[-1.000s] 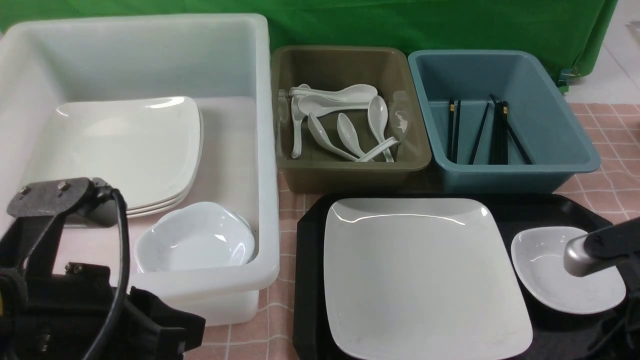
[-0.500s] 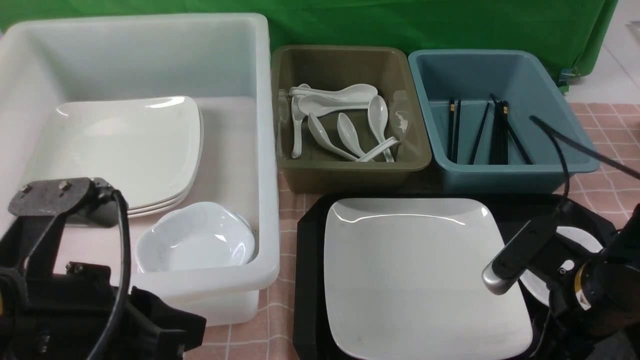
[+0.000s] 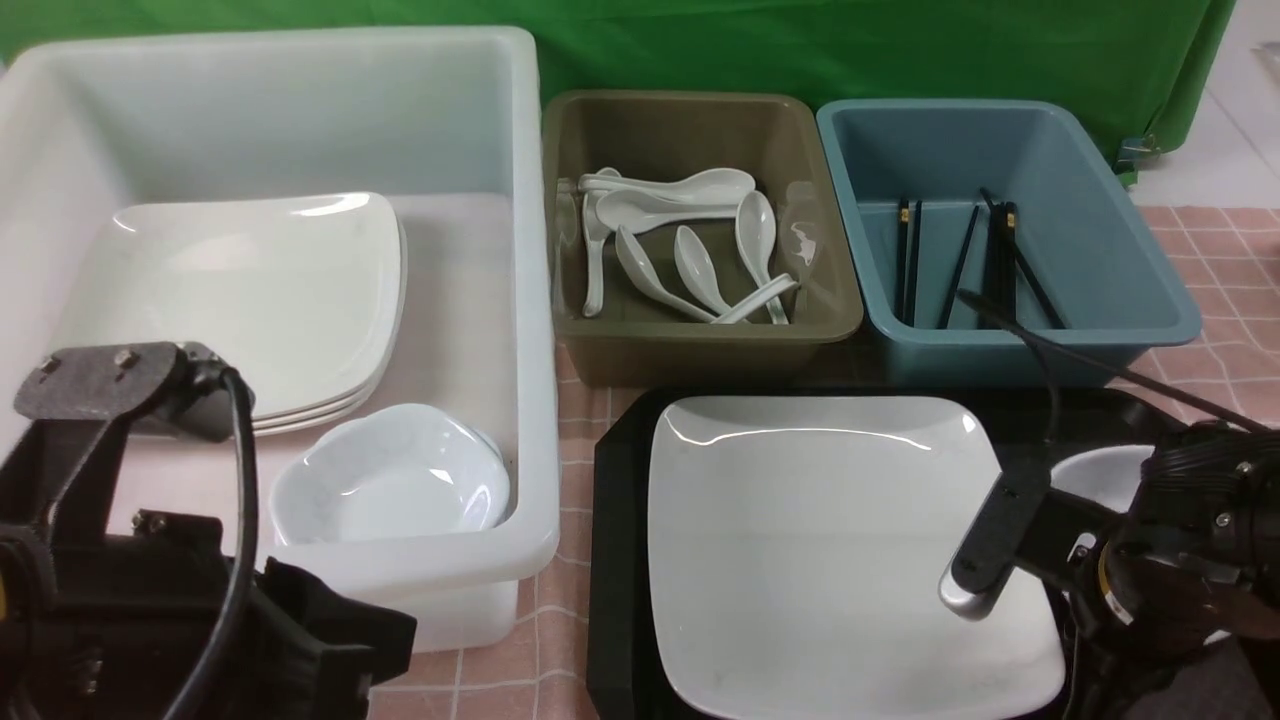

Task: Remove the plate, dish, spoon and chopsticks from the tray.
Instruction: Use the right arm to grab a small plate from the dinner plate

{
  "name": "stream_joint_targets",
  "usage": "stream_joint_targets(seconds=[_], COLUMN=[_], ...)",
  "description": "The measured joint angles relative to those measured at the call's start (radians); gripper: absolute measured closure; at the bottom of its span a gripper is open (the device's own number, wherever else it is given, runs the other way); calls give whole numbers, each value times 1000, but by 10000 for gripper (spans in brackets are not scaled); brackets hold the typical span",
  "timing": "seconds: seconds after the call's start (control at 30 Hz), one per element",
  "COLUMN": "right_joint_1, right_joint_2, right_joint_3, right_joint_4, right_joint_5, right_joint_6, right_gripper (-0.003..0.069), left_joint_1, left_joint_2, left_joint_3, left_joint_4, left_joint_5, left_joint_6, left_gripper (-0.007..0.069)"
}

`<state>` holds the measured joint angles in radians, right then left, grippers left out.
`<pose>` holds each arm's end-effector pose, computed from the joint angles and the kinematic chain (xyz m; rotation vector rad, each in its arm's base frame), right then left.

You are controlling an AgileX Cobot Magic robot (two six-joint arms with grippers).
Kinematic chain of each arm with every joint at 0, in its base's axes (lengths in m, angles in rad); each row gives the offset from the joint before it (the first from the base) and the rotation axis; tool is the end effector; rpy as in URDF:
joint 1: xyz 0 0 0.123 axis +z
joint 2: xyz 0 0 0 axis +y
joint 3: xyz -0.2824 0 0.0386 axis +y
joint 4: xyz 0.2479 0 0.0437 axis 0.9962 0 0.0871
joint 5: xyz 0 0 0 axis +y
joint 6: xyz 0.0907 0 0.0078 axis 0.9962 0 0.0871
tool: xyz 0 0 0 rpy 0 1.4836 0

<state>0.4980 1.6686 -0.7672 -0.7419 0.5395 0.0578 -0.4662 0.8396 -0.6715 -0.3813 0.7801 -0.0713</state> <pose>0.2633 0.1071 0.1525 -1.3859 2.4067 -0.5229 0.1246 -0.0894 0.2961 0.2735 2.4586 -0.6858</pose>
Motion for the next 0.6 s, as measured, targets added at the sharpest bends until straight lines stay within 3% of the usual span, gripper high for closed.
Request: stream_joint_targets(seconds=[0.37,0.6], right_joint_1=[5,4], right_joint_2=[-112,-302], right_joint_3=[-52,-133], right_joint_4=[30,120], right_joint_5=[148,282], right_joint_6=[-14,-17], right_gripper=[571,571], left_joint_1=[0,0], left_joint_2=[0,0], left_joint_3=[-1,-164], left_joint_4=[8,144], left_joint_5=[-74,-141], left_joint_6=[0,-3], left_gripper=[542,532])
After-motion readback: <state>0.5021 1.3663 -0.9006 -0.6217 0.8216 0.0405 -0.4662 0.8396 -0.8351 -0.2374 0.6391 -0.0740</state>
